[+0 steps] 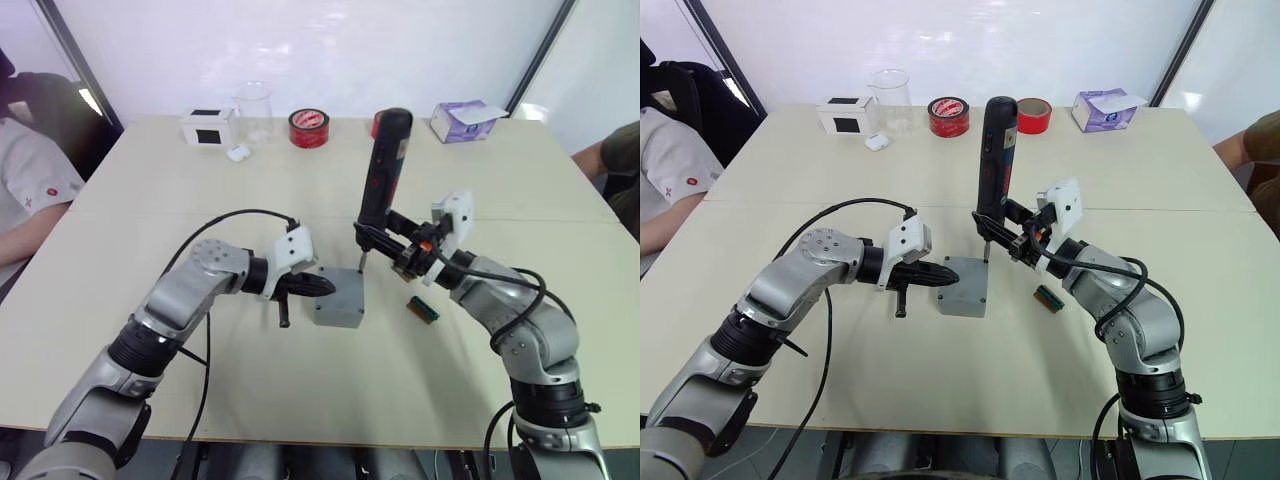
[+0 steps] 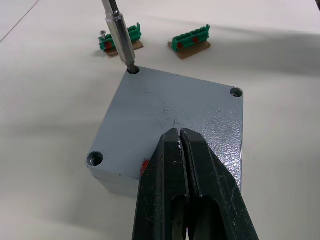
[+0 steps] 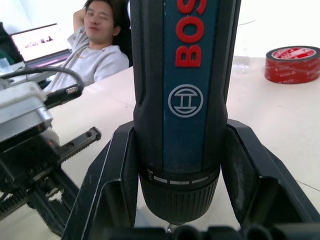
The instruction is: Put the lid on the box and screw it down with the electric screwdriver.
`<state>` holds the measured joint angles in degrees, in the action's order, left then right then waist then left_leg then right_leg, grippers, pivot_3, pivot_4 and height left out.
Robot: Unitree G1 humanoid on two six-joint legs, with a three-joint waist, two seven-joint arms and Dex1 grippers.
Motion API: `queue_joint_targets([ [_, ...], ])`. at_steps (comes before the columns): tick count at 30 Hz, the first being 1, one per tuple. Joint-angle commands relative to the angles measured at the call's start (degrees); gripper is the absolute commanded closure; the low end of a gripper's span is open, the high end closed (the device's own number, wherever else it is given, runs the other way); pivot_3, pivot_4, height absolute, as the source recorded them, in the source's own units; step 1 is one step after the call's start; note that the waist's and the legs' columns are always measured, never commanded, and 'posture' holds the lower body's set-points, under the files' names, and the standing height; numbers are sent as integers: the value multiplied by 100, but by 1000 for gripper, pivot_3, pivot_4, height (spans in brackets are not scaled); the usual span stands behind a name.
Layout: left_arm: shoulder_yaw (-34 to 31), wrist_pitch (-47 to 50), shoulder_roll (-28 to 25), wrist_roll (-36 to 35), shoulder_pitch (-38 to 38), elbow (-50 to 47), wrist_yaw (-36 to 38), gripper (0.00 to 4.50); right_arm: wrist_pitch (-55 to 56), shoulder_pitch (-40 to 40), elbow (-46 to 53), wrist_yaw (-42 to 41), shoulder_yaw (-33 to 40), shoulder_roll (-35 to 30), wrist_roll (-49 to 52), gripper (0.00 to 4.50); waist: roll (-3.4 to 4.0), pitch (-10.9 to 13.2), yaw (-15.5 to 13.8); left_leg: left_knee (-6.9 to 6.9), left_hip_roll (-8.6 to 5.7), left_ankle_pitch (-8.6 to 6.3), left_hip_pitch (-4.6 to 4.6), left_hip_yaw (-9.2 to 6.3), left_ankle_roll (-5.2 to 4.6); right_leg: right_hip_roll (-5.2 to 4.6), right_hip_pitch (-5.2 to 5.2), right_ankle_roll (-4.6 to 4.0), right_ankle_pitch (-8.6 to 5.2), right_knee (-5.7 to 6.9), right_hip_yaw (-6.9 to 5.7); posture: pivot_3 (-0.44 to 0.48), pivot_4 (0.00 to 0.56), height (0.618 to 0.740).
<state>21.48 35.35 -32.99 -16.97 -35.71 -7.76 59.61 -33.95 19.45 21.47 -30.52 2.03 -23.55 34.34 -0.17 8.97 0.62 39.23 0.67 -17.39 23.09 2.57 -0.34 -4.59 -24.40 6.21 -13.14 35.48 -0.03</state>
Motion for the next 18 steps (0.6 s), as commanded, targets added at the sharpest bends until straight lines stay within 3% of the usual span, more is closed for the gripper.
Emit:
queue_joint_targets([
  [1,311,-179,-54,420,18,177,31,4500,19,-287,-105,-58,-275,41,-203,2769,-8,-7,-1,0,0,-1,-10,0,-1,0,10,0,0,-2,0,0,150,740],
  [6,381,-329,79,558,-60,401,55,4500,190,-475,-309,-125,-489,123,-392,2769,-17,-28,2,-9,3,-17,-109,0,-26,2,116,-15,-12,-25,-1,0,150,740],
  [18,408,-429,265,701,-50,464,126,4500,252,-570,-530,-162,-481,150,-545,2769,-56,-85,-2,-17,18,-27,-166,0,-41,0,167,-32,-28,-27,-1,0,150,740],
])
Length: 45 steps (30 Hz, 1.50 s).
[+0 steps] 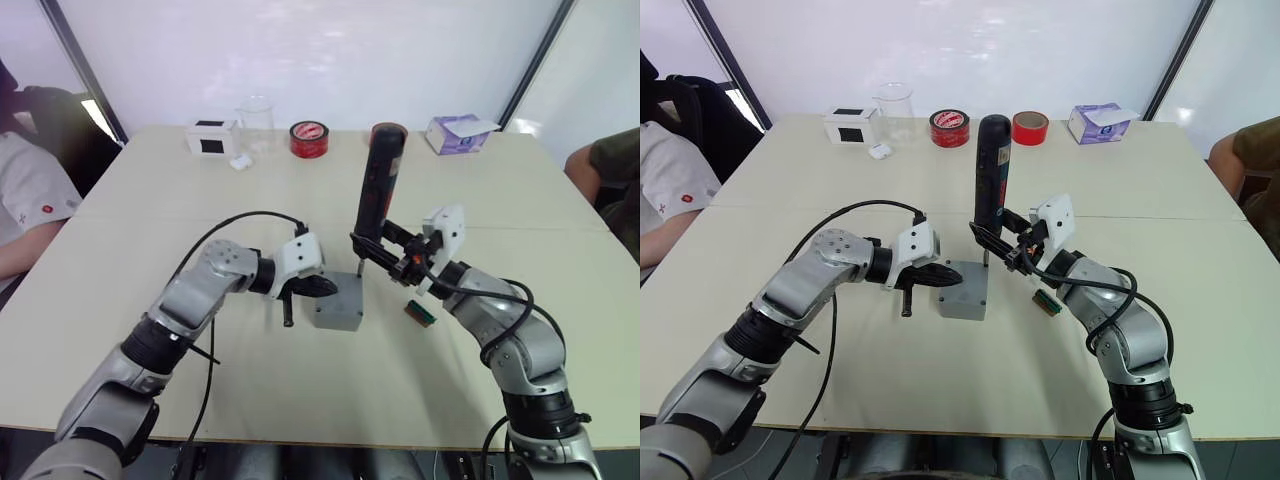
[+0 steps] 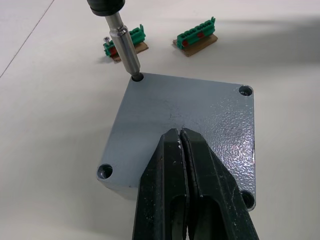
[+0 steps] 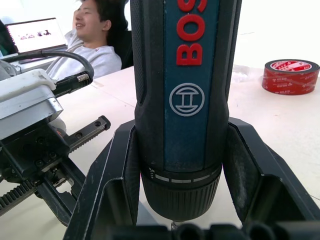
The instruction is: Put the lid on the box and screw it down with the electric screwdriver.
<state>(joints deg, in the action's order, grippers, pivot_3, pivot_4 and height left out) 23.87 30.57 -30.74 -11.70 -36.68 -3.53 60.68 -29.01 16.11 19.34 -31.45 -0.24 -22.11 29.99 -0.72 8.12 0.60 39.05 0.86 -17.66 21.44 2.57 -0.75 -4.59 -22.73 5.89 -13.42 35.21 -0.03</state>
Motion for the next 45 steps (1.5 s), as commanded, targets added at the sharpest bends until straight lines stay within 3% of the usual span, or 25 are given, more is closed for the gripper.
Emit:
queue_joint_targets([
  [1,170,46,49,177,51,38,21,4500,-242,-232,-314,-71,-249,7,-107,2769,0,0,0,-1,3,-1,0,-1,-1,-1,0,0,-1,0,0,0,150,740],
  [12,139,83,144,206,114,-19,43,4500,-214,-113,-258,-87,-164,-3,-82,2769,0,0,-1,-3,5,-2,0,-3,-2,-2,0,-3,-4,0,-1,0,150,740],
  [18,34,169,171,132,118,39,69,4500,-258,578,103,-10,477,-16,491,2769,4,6,-1,-4,6,-2,6,-4,-2,-6,-6,-4,-5,0,-1,0,150,740],
  [21,-26,192,236,66,124,74,85,4500,-923,1647,140,364,1157,-368,1104,2769,35,33,4,-3,5,-1,27,0,-2,-11,-29,-5,-4,2,1,0,150,740],
  [24,-220,274,375,-100,129,56,34,4500,-1739,2439,-52,1039,1644,-670,1479,2769,66,52,-42,13,-7,7,115,3,9,-24,-118,11,12,25,6,0,150,740],
  [30,-1683,995,980,-1288,-150,-386,-609,4500,-3900,3275,-759,1794,2337,-1471,2186,2769,64,54,-115,11,1,5,177,-3,5,-13,-171,15,14,11,-7,0,150,740],
  [32,-1839,1318,790,-1562,-199,-692,-516,4500,-4654,3271,-1002,1898,2463,-1845,2235,2769,69,60,-118,18,-1,7,193,-2,6,-15,-186,18,16,14,-7,0,150,740],
  [37,-1505,1620,-116,-1700,-53,-1517,-39,4500,-6288,2931,-1868,2047,2574,-2590,2068,2769,75,63,-118,6,-8,4,196,2,2,-16,-187,17,15,-2,-6,0,150,740],
  [41,-1228,1568,-617,-1648,109,-1938,205,4500,-6349,2428,-2504,2191,2428,-3067,2370,2769,77,66,-116,8,-19,4,196,8,2,-16,-187,17,15,-5,-1,0,150,740],
  [45,-1150,1589,-633,-1729,167,-2083,127,4500,-6349,1810,-2744,2071,2094,-3512,2645,2769,78,69,-117,9,-21,4,195,10,1,-13,-187,17,15,-4,1,0,150,740],
])
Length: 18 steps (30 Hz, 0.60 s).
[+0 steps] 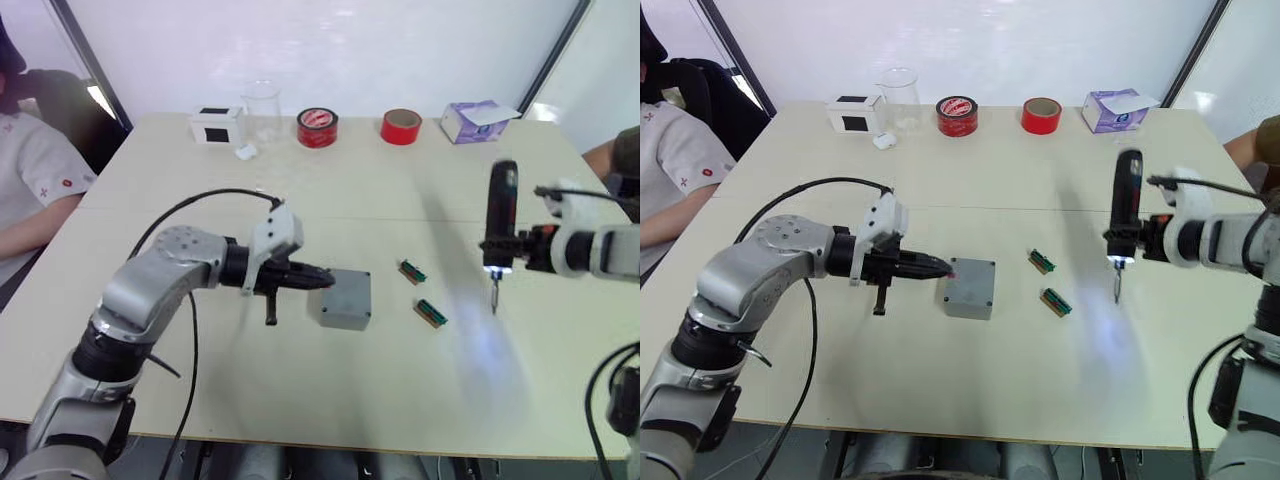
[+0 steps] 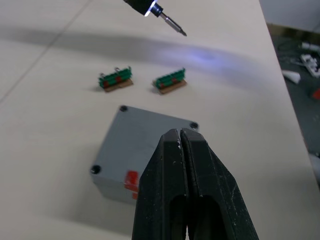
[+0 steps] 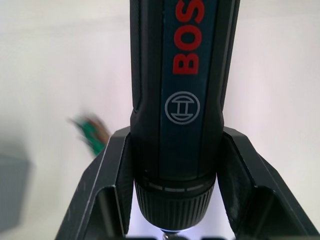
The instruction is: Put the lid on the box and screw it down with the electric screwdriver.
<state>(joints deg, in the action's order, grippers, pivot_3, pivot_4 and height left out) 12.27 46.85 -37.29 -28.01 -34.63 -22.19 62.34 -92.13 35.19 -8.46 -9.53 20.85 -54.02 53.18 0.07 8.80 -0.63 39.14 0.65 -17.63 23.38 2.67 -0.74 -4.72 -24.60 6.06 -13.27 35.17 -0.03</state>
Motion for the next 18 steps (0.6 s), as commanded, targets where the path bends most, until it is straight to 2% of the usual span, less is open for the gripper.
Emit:
queue_joint_targets([
  [1,31,-25,81,-122,-24,-254,-96,4500,-37,-197,-65,-86,-69,-393,367,2769,0,1,10,0,0,0,0,0,0,0,0,0,0,0,0,0,150,740],
  [8,210,34,408,-153,229,-601,-482,4500,-37,-501,-522,35,-462,-775,1176,2769,0,1,83,2,3,1,-6,-2,1,8,0,2,1,8,3,0,150,740],
  [16,323,-49,455,-142,377,-696,-687,4500,-37,-183,-1054,190,-1003,-843,1149,2769,-2,2,121,6,3,3,-6,-2,4,10,1,2,1,10,5,0,150,740],
  [18,317,-96,455,-115,382,-642,-695,4500,-37,-125,-1105,171,-1194,-850,1132,1738,-1,2,125,6,3,3,-6,-2,4,10,1,2,1,10,6,0,150,740],
])
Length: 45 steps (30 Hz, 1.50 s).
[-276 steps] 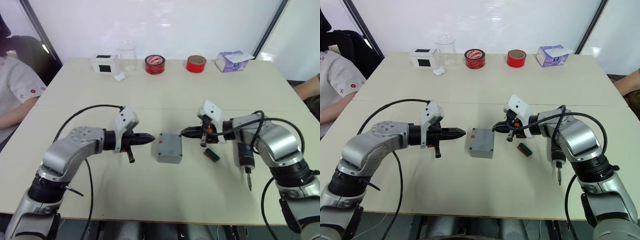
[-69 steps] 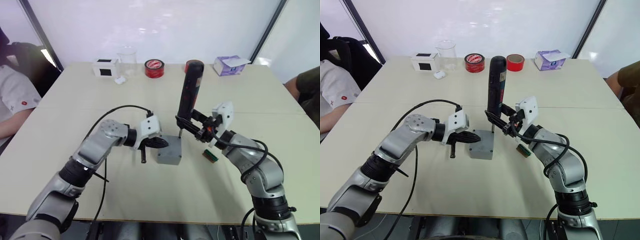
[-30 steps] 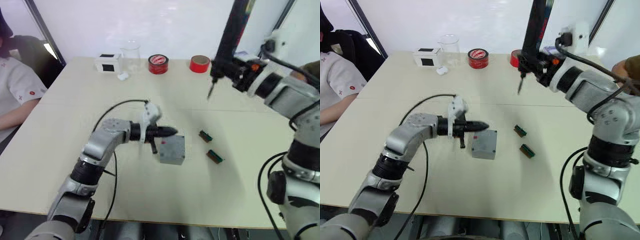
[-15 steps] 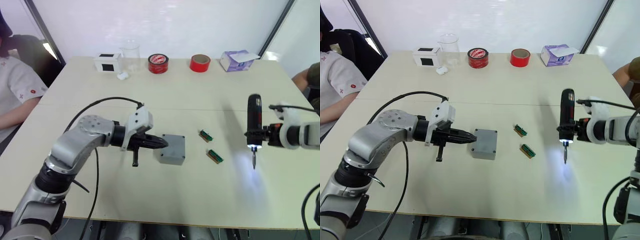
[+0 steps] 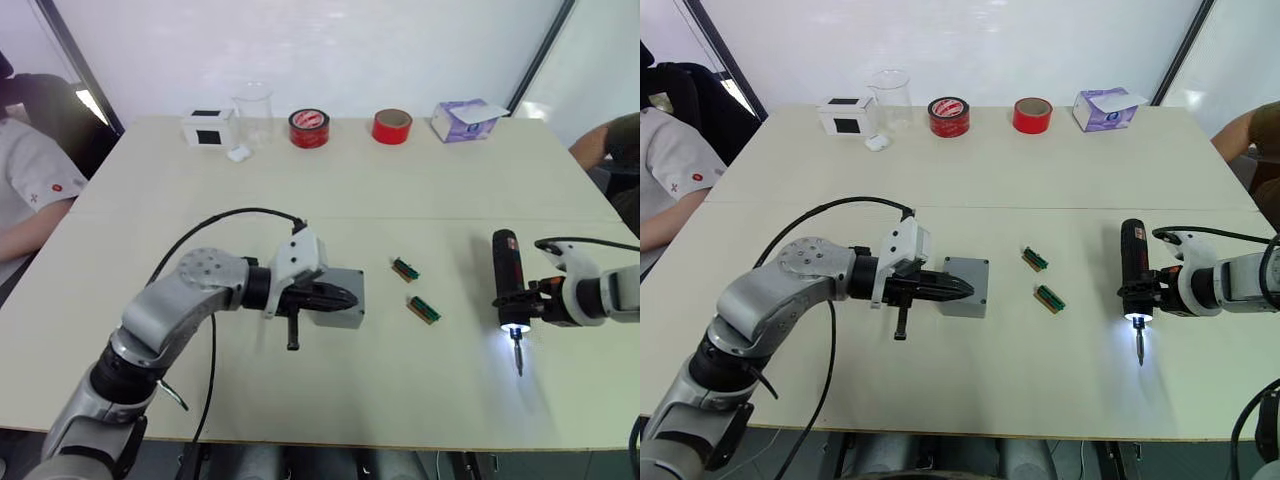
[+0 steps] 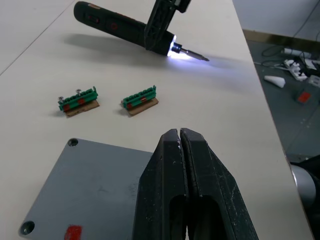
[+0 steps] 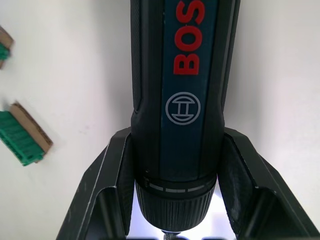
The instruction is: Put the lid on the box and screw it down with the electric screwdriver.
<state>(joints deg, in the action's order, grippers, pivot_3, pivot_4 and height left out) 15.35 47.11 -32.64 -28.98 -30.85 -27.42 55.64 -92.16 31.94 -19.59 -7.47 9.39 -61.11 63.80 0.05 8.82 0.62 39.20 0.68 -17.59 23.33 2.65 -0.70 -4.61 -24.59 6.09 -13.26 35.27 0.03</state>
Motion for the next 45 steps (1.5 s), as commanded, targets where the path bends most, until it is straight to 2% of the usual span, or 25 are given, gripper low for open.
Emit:
queue_joint_targets([
  [1,2,-146,-14,-6,-2,-83,-24,4500,-34,215,7,-81,-148,-160,73,1511,0,0,0,0,0,0,0,0,0,0,0,0,0,0,0,0,150,740],
  [3,-24,-197,-39,14,-11,-17,-11,4500,-34,254,-10,-147,-303,-190,49,620,0,0,-2,0,0,0,-1,-1,1,1,1,0,0,0,-1,0,150,740],
  [5,-59,-240,-74,34,-14,37,-7,4500,-34,297,-36,-196,-391,-206,-21,46,-1,0,-7,2,0,0,-1,-1,1,1,3,0,0,0,-1,0,150,740],
  [11,-418,-302,-211,31,-66,314,-131,4500,-19,630,92,-592,-433,-249,-744,46,-1,0,-5,7,-1,0,-1,0,1,-2,7,3,2,-3,0,0,150,740],
  [18,-1547,-54,-264,-404,-219,1123,-437,4500,1243,692,1030,-2869,-876,-1303,-1323,46,7,6,-4,6,3,0,0,-6,1,-1,2,5,2,-2,-7,0,150,740],
  [21,-1794,-360,-141,-84,-344,1562,-931,4500,2347,623,1478,-3537,-585,-1179,-1574,46,5,7,13,6,3,0,-2,-3,1,-1,5,6,2,-2,-6,0,150,740],
  [23,-1606,-882,-82,681,-308,1680,-1606,4500,3238,203,2292,-3875,-107,-816,-1561,46,4,8,6,6,3,0,-3,0,1,-1,5,12,6,-4,-2,0,150,740],
  [25,-1388,-1111,-81,1094,-228,1696,-1866,4500,3796,-232,3032,-3921,113,-430,-1630,46,2,8,-3,5,4,1,-5,-1,2,1,4,19,10,2,-2,0,150,740],
  [28,-1130,-1227,-101,1258,17,1568,-1778,4500,3217,-470,3564,-3444,238,366,-935,46,-3,6,-21,1,5,2,-3,-8,5,0,5,19,10,0,-7,0,150,740],
  [30,-1016,-811,-187,905,157,1505,-1333,4500,2913,-697,3809,-3343,272,776,-501,46,-3,6,-30,5,7,7,0,-7,14,-6,6,18,11,1,-7,0,150,740],
  [34,-843,-343,-424,500,384,1349,-683,4500,3430,-1381,4683,-3692,-557,516,-1405,46,-3,7,-134,9,8,7,1,-6,14,-13,8,17,11,-1,-5,0,150,740],
  [39,-435,-219,-457,511,494,1127,-433,4500,4053,-1734,4891,-4060,-1387,392,-2265,46,-3,6,-132,12,-4,7,-2,-5,14,-13,12,17,11,-1,-4,0,150,740],
  [45,250,-430,-273,917,217,1391,-310,4500,4384,-1556,4667,-3992,-2214,1071,-2899,46,-4,6,-123,13,-3,8,-7,-6,14,-3,12,17,11,4,-5,0,150,740],
])
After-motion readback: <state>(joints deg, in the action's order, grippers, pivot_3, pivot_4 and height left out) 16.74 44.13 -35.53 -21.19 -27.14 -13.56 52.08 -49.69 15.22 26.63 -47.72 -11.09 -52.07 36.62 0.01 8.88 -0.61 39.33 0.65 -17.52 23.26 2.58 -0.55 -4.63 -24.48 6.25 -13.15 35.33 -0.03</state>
